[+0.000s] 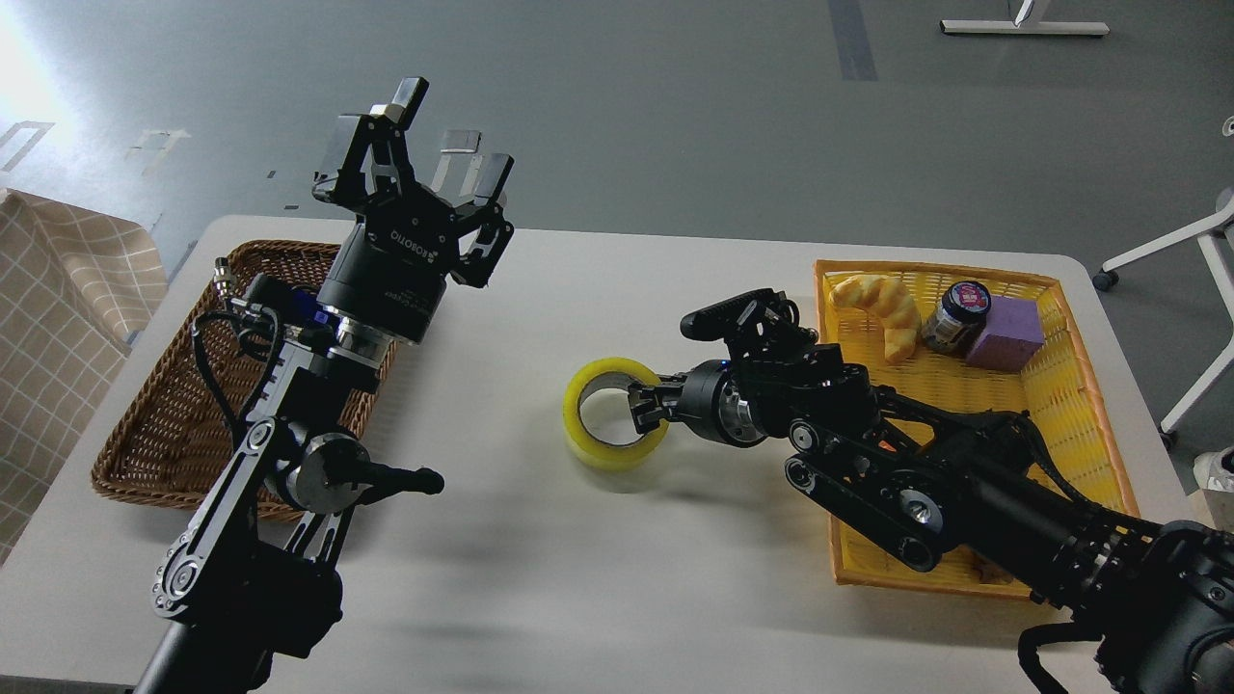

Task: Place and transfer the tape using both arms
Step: 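Lower the tape roll onto the table center and release it, then withdraw the right gripper up above the tray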

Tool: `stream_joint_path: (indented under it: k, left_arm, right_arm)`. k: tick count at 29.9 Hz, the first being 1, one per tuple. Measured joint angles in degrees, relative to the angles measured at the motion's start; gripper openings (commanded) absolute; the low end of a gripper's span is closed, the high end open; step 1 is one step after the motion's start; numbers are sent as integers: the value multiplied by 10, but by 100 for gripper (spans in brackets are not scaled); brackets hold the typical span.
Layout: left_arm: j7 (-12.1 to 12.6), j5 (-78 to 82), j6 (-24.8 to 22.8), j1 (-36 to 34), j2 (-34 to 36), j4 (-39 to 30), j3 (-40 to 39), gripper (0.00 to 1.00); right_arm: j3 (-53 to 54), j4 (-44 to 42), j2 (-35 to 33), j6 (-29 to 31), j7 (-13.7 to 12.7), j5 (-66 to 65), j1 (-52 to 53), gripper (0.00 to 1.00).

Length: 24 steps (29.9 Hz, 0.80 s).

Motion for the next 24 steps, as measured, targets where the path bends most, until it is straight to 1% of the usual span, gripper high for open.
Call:
stream_joint_path:
  k: [5,8,13,15,20,21,22,24]
  left_arm:
    - [0,-1,0,-1,0,0,0,98]
    - [0,-1,-1,-1,0,0,0,98]
    - [0,-1,-1,0,0,1,0,98]
    - [0,-1,-1,0,0,1,0,98]
    - [0,-1,-1,1,0,1,0,98]
    - [0,-1,-1,1,0,1,0,98]
    - [0,-1,-1,1,0,1,0,98]
    - [0,-1,-1,1,0,2,0,98]
  right_arm:
    - [3,-20,0,0,-13,-1,2,66]
    - [11,-32,0,0,-16,-1,3,69]
    - [35,-34,0,-2,-17,2,5,70]
    - [48,-33,0,-13,-17,2,8,72]
    - [116,-22,0,-75,-17,5,20,80]
    - [132,-18,0,-84,-17,6,23,83]
    - [152,-11,0,-89,-17,6,24,94]
    - [189,7,0,-95,-17,7,26,99]
